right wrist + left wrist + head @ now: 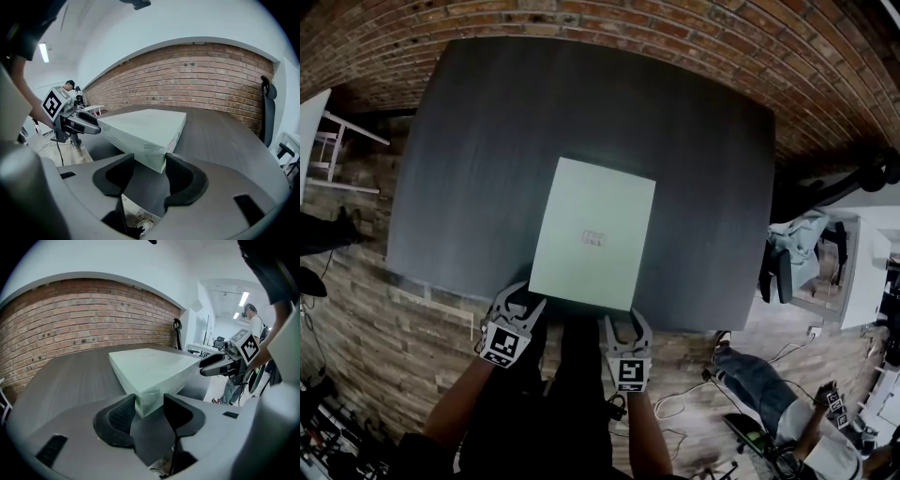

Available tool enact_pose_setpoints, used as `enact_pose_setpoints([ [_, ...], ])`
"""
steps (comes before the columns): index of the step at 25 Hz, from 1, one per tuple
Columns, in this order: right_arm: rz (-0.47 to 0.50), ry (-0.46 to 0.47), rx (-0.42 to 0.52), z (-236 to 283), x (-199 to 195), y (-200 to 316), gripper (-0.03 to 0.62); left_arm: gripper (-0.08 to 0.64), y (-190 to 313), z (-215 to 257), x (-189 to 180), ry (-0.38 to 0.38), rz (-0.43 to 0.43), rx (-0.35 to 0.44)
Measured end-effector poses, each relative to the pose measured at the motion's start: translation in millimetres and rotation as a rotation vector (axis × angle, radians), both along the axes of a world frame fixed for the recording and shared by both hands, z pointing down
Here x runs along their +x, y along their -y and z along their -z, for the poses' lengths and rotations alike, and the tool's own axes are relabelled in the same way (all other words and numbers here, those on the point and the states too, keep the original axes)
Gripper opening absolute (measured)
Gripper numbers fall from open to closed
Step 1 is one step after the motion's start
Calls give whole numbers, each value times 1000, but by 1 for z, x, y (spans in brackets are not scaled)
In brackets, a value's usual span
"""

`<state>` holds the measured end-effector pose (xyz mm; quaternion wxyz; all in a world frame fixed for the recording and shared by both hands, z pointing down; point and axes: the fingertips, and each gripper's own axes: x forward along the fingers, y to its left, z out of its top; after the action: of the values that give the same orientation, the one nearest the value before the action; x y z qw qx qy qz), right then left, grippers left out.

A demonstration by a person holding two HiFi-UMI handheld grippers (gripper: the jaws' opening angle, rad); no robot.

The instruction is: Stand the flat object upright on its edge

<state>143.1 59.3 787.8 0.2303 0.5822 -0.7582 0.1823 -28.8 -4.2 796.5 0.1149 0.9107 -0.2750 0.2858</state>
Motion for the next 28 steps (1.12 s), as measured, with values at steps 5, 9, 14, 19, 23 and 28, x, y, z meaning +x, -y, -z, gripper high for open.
enact_pose_setpoints([
  [5, 16, -3, 36, 29, -6, -7, 206, 181, -7, 29, -6, -25, -2, 24],
  [9, 39, -10, 52, 56, -11, -12, 213, 183, -14, 55, -12, -44, -12, 42],
  [14, 75, -35, 106, 84, -19, -12, 230, 190, -19, 83, -17, -62, -32, 58],
  [19, 65, -34, 126, 113, -23, -9, 242, 201, -22, 110, -22, -91, -47, 72],
  [23, 76, -21, 156, 131, -27, -6, 247, 228, -19, 128, -23, -107, -56, 72],
  [28, 94, -18, 190, 148, -29, 1, 253, 245, -10, 147, -22, -120, -61, 89],
])
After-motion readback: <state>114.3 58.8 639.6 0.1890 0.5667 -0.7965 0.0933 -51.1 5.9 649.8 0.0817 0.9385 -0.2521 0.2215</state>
